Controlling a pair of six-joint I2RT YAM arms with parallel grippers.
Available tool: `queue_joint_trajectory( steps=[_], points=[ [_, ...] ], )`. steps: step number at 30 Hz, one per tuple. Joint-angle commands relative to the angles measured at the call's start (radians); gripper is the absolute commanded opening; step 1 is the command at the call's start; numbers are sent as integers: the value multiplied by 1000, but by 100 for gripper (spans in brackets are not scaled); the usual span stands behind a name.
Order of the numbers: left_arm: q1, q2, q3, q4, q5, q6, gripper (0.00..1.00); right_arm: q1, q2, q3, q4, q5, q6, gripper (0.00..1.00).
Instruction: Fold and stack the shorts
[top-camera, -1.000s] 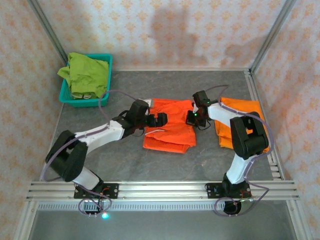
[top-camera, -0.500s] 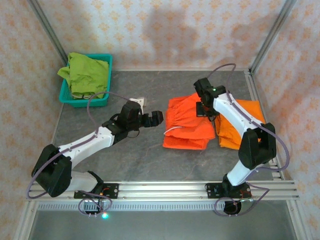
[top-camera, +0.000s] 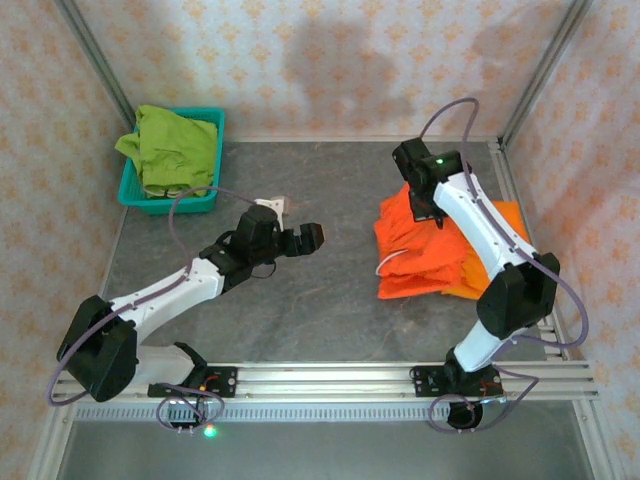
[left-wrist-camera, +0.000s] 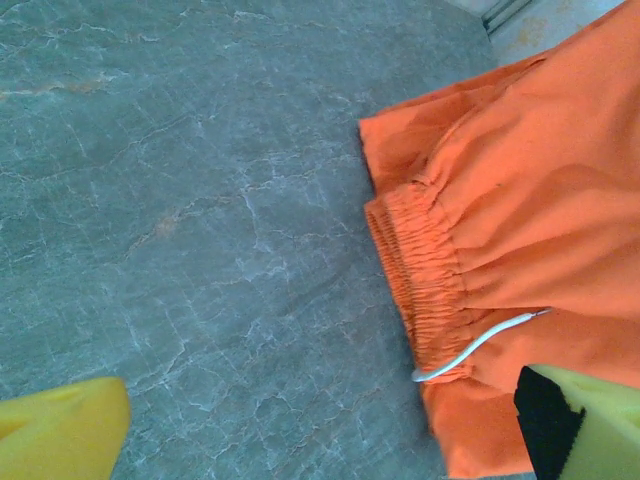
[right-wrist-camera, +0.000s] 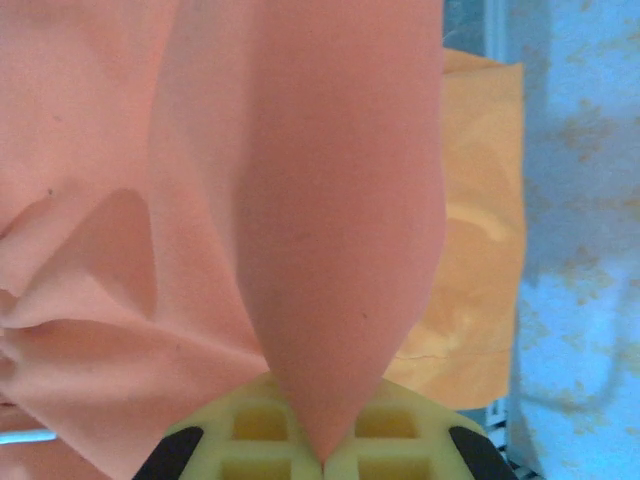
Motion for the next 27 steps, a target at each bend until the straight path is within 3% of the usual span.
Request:
queue_joint_trajectory(
  steps=[1, 12, 27],
  points=[
    [-1, -26, -14, 8, -26, -11, 100, -1, 16, 57, -87, 123, -30, 0],
    [-1, -40, -25, 3, -37, -10, 100, -25, 16, 165, -139, 168, -69, 0],
    [-1, -29, -26, 0, -45, -10, 100, -126, -22, 276, -163, 126, -130, 0]
  ],
)
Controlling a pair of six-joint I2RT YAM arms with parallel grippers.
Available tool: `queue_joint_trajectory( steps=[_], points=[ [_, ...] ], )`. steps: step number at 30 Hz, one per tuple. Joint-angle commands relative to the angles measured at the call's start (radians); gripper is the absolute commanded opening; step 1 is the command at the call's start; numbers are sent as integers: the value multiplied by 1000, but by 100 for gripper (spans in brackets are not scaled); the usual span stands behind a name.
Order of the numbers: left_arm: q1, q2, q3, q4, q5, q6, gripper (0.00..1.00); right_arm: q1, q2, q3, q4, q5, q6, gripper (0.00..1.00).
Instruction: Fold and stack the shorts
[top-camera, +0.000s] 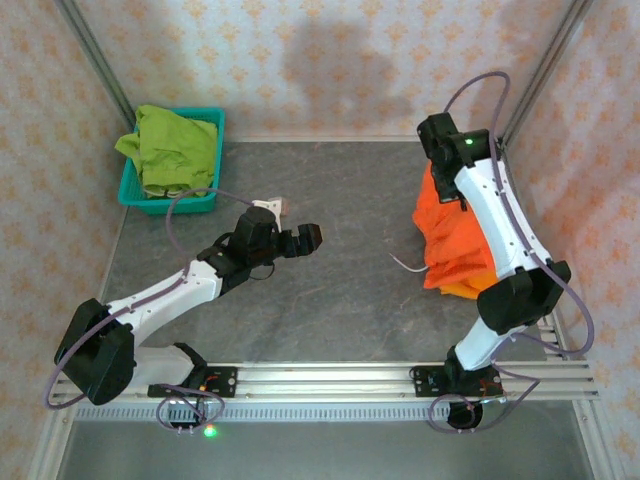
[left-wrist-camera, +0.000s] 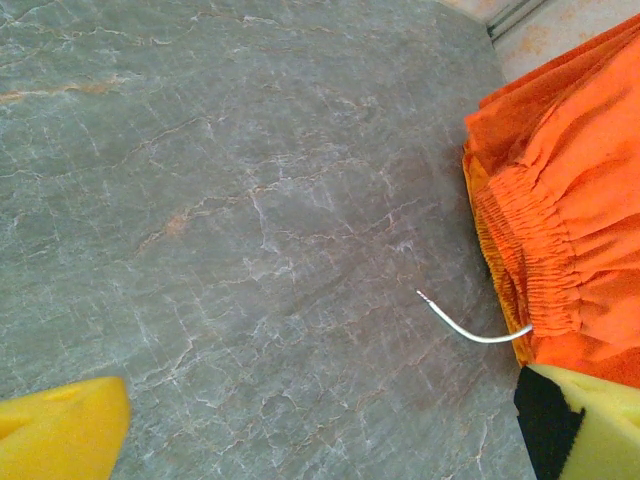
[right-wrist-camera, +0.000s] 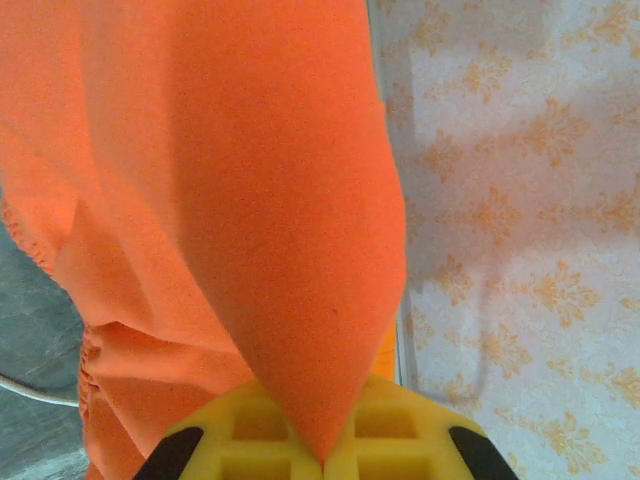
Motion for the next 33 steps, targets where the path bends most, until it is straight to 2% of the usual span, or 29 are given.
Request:
queue_joint_trajectory(
  steps=[1, 15, 24, 33],
  points=[
    [-1, -7, -10, -1, -32, -3, 100, -33, -39, 45, -19, 26, -28, 0],
    [-1, 10, 4, -10, -32, 2, 100, -157, 31, 1, 75, 51, -112, 0],
    [-1, 19, 11, -11, -31, 2, 100, -183, 45, -130, 214, 141, -192, 9],
    [-1, 5, 2, -16, -38, 2, 100, -225, 86, -183, 283, 249, -212, 24]
  ],
)
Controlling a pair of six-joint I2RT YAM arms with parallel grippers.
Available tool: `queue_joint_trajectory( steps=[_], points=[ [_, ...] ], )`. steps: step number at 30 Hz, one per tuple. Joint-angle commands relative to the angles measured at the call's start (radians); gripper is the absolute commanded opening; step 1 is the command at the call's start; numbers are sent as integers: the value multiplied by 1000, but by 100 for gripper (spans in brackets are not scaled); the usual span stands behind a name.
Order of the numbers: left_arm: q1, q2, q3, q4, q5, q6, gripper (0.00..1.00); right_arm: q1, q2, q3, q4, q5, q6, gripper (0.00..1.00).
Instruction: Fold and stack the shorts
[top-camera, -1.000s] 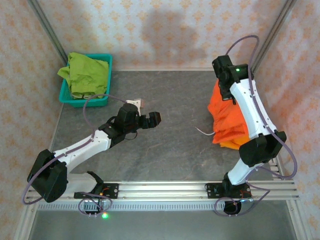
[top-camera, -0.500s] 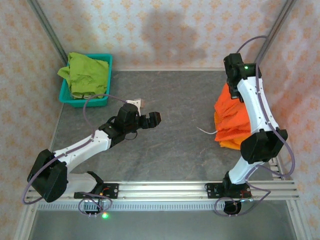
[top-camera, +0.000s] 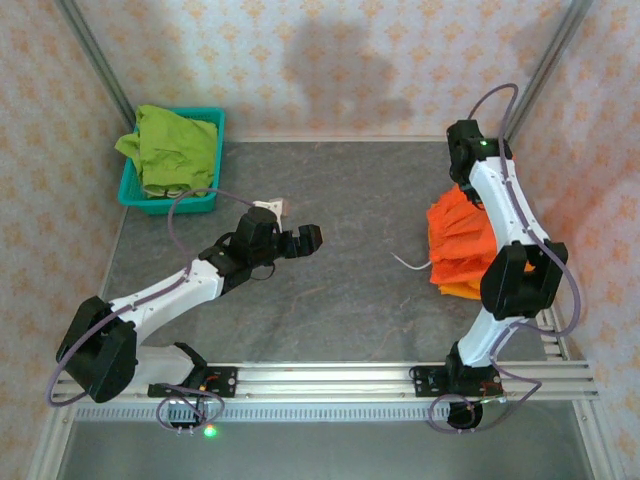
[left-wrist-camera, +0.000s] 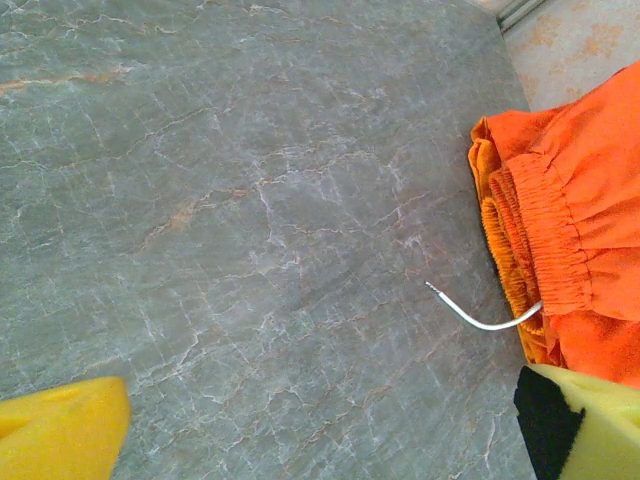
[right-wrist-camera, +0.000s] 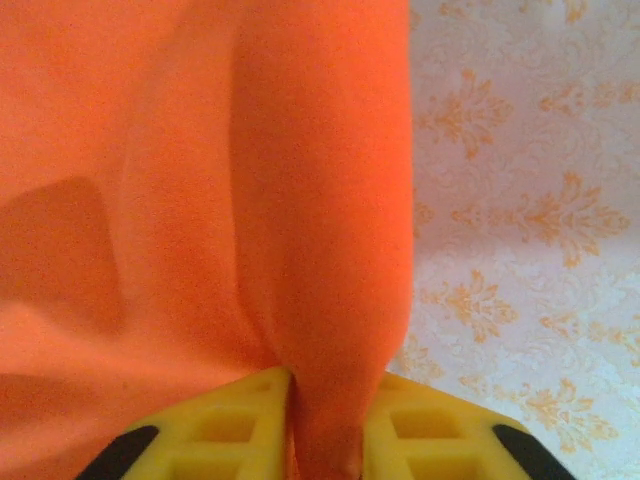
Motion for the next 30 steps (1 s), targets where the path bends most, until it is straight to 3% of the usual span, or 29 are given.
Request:
queue_joint_trajectory(
  steps=[1, 3, 4, 6, 8, 11, 16, 19, 22, 26, 30],
  points=[
    [-1, -10, -1, -12, -37, 1, 100, -20, 11, -16, 46, 94, -14, 26],
    [-1, -12, -1, -13, -36, 0, 100, -31, 22, -22, 50, 129, -12, 30],
    [-1, -13, -2, -13, -38, 0, 100, -40, 29, -18, 51, 144, -2, 35],
    [-1, -21, -2, -22, -42, 1, 100, -69, 36, 10, 25, 143, 44, 54],
    [-1, -41, -2, -34, -49, 2, 100, -104, 33, 45, 0, 129, 101, 59],
    [-1, -84, -1, -62, -83, 7, 100, -144, -14, 93, -29, -38, 191, 66],
    [7, -150, 2, -102, -133, 2, 100, -146, -178, 9, 78, -494, 272, 97],
    [19, -196, 17, -161, -198, 5, 100, -146, -269, -86, 184, -763, 349, 100],
    [50, -241, 67, -274, -271, 39, 100, -146, -364, -221, 325, -937, 430, 100],
    [110, -234, 198, -476, -364, 81, 100, -145, -480, -377, 465, -1001, 509, 100],
    [134, -233, 267, -552, -532, 108, 100, -146, -598, -509, 570, -954, 563, 100]
  ],
)
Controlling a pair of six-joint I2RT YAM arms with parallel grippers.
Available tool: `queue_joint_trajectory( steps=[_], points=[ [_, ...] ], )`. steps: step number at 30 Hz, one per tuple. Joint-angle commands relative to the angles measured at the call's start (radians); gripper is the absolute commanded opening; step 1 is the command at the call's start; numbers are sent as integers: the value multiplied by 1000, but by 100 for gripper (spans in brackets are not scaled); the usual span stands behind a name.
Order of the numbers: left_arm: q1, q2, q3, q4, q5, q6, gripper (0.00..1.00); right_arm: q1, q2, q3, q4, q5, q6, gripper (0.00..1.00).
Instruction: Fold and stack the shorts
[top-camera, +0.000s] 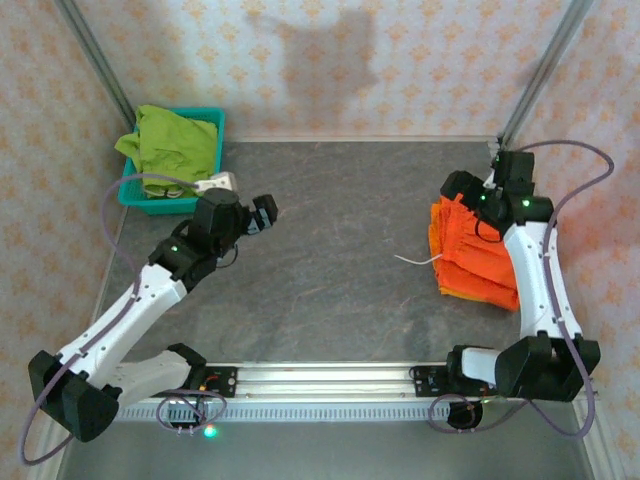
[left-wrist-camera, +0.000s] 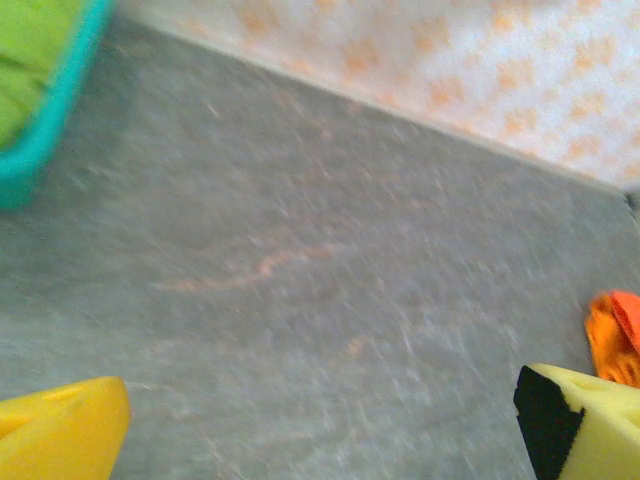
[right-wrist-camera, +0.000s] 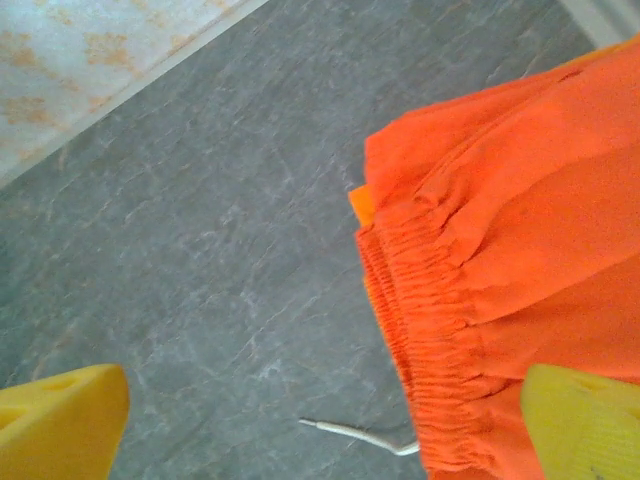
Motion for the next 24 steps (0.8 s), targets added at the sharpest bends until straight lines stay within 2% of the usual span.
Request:
queue_joint_trajectory(
  steps=[1, 6, 14, 18, 24],
  points=[
    [19, -17, 44, -128, -196, 41, 100, 3, -110, -93, 168, -15, 91, 100],
    [92, -22, 38, -79, -200, 28, 100, 3, -273, -320, 341, 31, 113, 100],
    [216, 61, 101, -118, -212, 4, 100, 4, -504, -676, 640, 32, 116, 99],
    [264, 109, 153, -187, -193, 14, 100, 3, -551, -716, 625, 37, 117, 100],
    [330, 112, 127, -121, -123, -3, 100, 3, -549, -712, 561, 107, 187, 100]
  ],
)
